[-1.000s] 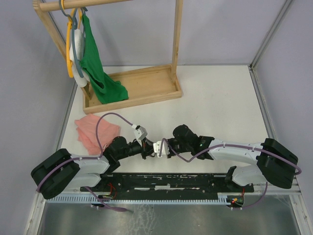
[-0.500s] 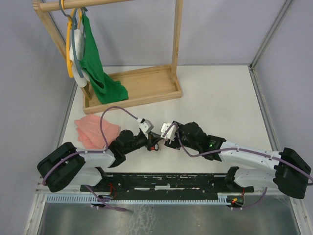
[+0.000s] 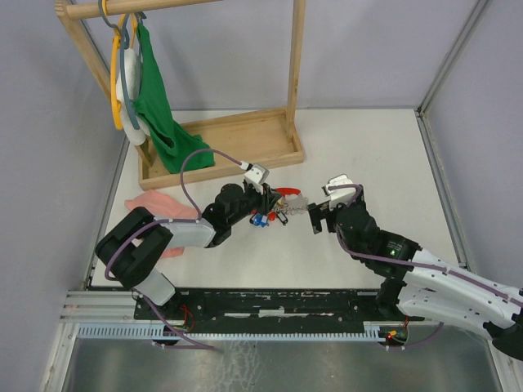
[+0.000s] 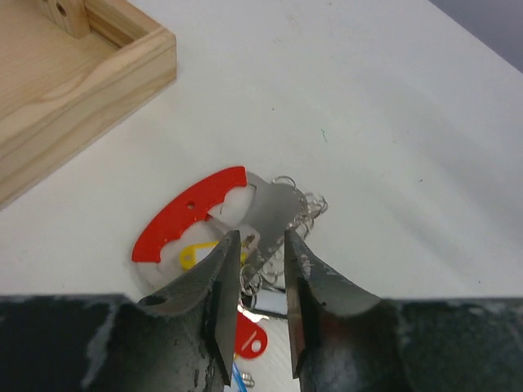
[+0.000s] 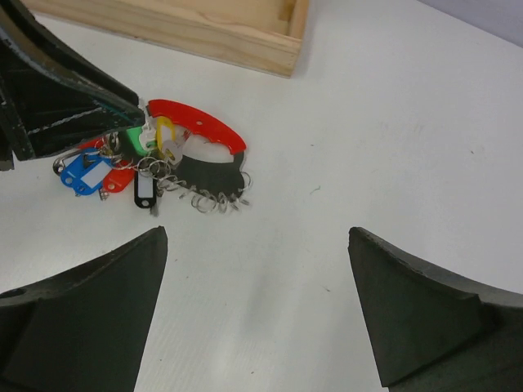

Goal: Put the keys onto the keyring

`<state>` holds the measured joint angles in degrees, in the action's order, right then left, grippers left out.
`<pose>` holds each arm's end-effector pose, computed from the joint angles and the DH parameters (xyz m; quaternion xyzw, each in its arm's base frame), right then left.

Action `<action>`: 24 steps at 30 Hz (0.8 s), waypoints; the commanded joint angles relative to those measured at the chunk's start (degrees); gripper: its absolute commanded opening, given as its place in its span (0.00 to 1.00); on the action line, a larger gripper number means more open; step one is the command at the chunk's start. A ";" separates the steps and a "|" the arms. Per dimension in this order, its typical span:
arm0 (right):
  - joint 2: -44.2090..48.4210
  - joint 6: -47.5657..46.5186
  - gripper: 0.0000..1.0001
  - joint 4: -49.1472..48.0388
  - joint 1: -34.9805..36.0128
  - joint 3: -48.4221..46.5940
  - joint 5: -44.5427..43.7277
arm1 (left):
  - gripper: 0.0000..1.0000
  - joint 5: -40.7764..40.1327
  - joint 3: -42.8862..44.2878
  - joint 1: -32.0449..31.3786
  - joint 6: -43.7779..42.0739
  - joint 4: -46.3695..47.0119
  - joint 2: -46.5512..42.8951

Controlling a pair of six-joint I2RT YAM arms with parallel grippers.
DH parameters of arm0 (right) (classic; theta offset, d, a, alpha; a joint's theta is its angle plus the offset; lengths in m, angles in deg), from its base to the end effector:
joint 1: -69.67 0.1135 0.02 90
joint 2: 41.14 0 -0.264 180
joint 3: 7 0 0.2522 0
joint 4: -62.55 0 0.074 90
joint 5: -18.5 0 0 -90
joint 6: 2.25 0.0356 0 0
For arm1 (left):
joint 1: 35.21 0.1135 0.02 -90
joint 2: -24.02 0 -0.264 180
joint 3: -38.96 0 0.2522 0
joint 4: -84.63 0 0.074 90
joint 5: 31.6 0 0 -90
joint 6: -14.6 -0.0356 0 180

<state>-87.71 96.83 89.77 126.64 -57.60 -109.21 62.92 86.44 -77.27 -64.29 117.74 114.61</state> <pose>0.1185 0.1424 0.2827 -0.1580 0.7942 0.0578 0.5839 0.2317 -0.2129 0.1861 0.2287 0.7309 -0.3145 0.5609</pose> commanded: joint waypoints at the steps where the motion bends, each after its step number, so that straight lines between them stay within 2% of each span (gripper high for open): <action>1: 2.11 5.74 1.00 7.89 -0.04 -2.29 -6.39 | 0.40 -2.32 1.10 0.22 5.41 -7.10 -5.56; 4: 2.93 8.12 1.00 12.46 -0.06 -3.85 -7.10 | 0.48 -3.75 1.90 0.32 6.36 -17.71 -11.79; 6: 3.33 9.68 1.00 15.40 -0.07 -5.08 -8.12 | 0.63 -6.13 2.87 0.39 6.63 -26.03 -17.35; 7: 3.61 10.28 1.00 16.91 -0.07 -5.82 -8.20 | 0.88 -7.57 3.24 0.40 6.64 -29.70 -19.73; 8: 3.97 10.60 1.00 18.23 -0.03 -6.44 -8.07 | 0.99 -8.98 3.39 0.40 6.67 -33.51 -22.41; 14: 6.46 13.00 1.00 27.39 -0.08 -11.08 -11.12 | 0.99 -17.42 2.87 0.41 6.67 -50.45 -40.94; 20: 10.06 13.42 1.00 35.09 -0.06 -14.69 -14.01 | 0.99 -19.39 3.68 0.44 8.78 -61.71 -57.77; 24: 12.97 12.95 1.00 39.15 -0.03 -17.14 -15.23 | 0.99 -21.24 7.12 0.40 8.91 -69.26 -64.42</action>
<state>-77.26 109.03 122.48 126.64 -70.76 -119.20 45.17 88.84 -77.01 -57.90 58.03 54.61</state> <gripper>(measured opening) 0.998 0.992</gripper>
